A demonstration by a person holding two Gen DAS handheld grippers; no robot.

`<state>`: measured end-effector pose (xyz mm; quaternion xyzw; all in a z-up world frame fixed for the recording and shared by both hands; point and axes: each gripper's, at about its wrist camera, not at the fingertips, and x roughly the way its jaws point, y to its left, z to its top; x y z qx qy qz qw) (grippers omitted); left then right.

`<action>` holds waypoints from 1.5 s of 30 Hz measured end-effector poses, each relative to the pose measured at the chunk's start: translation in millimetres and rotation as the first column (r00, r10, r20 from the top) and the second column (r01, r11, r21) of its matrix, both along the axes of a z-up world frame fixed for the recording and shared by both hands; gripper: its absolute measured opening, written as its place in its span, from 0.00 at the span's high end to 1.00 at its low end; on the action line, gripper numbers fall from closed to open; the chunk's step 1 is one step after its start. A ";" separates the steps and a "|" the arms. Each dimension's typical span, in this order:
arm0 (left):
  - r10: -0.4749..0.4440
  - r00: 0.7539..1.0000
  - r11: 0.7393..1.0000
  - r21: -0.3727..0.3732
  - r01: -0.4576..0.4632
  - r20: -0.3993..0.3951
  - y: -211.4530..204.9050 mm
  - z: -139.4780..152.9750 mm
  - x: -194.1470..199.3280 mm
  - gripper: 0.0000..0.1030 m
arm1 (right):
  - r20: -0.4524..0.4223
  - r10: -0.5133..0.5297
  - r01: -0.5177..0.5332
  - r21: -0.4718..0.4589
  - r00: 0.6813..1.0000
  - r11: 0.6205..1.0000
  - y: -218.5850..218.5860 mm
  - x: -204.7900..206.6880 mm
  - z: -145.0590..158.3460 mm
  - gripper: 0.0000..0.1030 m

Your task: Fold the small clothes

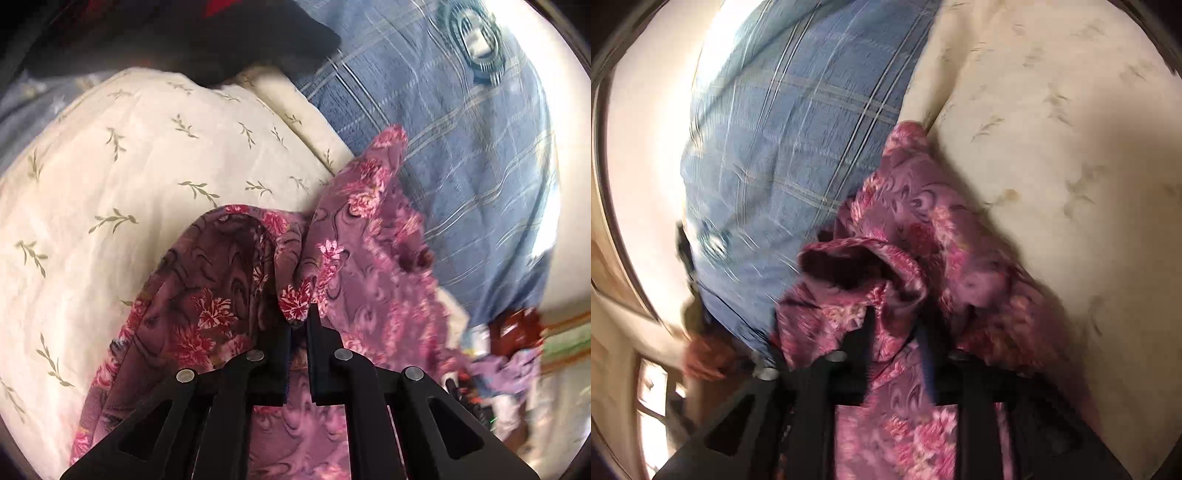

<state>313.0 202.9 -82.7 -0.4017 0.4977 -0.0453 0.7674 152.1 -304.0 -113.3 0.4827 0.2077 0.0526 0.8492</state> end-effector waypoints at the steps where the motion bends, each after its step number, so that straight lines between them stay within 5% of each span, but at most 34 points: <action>1: -0.005 1.000 1.000 -0.012 0.005 0.014 -0.3 2.7 3.9 0.92 | 0.030 -0.013 0.013 0.005 0.999 1.000 0.5 -5.4 3.0 0.46; 4: -0.025 0.999 1.000 0.000 0.025 0.027 -6.4 6.8 16.2 0.73 | 0.078 -0.035 0.037 -0.021 0.996 0.999 4.3 -6.9 13.0 0.24; 8: -0.025 1.000 0.999 0.025 0.025 0.013 -12.2 4.4 27.6 0.68 | 0.007 -0.057 0.058 -0.136 0.998 0.989 19.7 15.6 23.0 0.23; 9: -0.021 1.000 1.000 0.020 0.021 0.005 -12.3 4.1 30.4 0.68 | -0.021 -0.058 0.052 -0.204 0.998 0.978 25.6 24.4 29.3 0.41; 10: -0.015 1.000 1.000 0.009 0.015 0.002 -12.6 5.1 32.9 0.68 | -0.020 -0.037 0.031 -0.235 0.999 0.971 28.0 28.7 34.6 0.94; 12: -0.002 1.000 1.000 0.012 0.002 0.015 -7.9 6.6 33.3 0.68 | 0.039 0.025 -0.015 -0.245 0.999 0.969 29.1 34.2 55.9 0.90; 15: 0.008 1.000 0.999 0.035 -0.009 0.013 5.7 1.3 26.7 0.68 | 0.164 -0.040 0.080 -0.244 0.986 0.966 18.1 10.8 79.1 0.90; 16: 0.012 1.000 1.000 0.025 -0.012 0.008 8.3 -2.1 25.8 0.68 | 0.156 -0.061 0.098 -0.239 0.986 0.966 12.4 7.6 76.0 0.90; 20: 0.031 0.999 0.998 -0.060 -0.029 0.019 22.8 -15.0 15.0 0.68 | -0.126 -0.068 0.030 -0.285 0.990 0.958 -4.7 12.2 30.8 0.86; 23: 0.032 0.998 0.997 -0.068 -0.029 0.052 27.8 -15.3 10.6 0.67 | -0.092 -0.128 0.096 -0.292 0.988 0.952 -9.4 -12.2 39.2 0.82; 26: 0.042 0.995 0.996 -0.082 -0.035 0.089 33.8 -16.1 4.9 0.61 | 0.040 -0.163 0.167 -0.360 0.986 0.918 0.5 -26.2 77.9 0.77; 30: 0.046 0.994 0.991 -0.129 -0.033 0.100 33.5 -24.3 6.4 0.58 | 0.019 0.118 -0.093 -0.490 0.993 0.866 65.0 38.5 120.3 0.40; 34: 0.043 0.993 0.993 -0.111 -0.030 0.114 28.3 -27.1 8.9 0.60 | -0.101 0.357 -0.357 -0.506 0.929 0.786 142.4 146.8 120.1 0.39; 37: 0.043 0.992 0.996 -0.081 -0.034 0.117 28.2 -25.7 10.1 0.79 | -0.164 0.395 -0.417 -0.535 0.904 0.734 178.6 203.4 106.7 0.39; 42: 0.052 0.994 0.994 -0.104 -0.042 0.097 31.7 -29.1 13.6 0.79 | -0.272 0.420 -0.497 -0.564 0.866 0.659 218.4 276.8 80.1 0.38; 43: 0.055 0.994 0.994 -0.099 -0.045 0.096 32.2 -28.2 13.2 0.79 | -0.303 0.464 -0.553 -0.519 0.832 0.652 223.4 286.5 69.3 0.45; 44: 0.062 0.994 0.995 -0.081 -0.054 0.094 33.0 -26.4 12.2 0.79 | -0.327 0.501 -0.597 -0.493 0.801 0.633 232.4 289.2 63.6 0.64; 45: 0.072 0.992 0.996 -0.052 -0.067 0.099 33.6 -23.2 10.2 0.79 | -0.342 0.541 -0.633 -0.532 0.769 0.563 246.6 287.0 64.0 0.92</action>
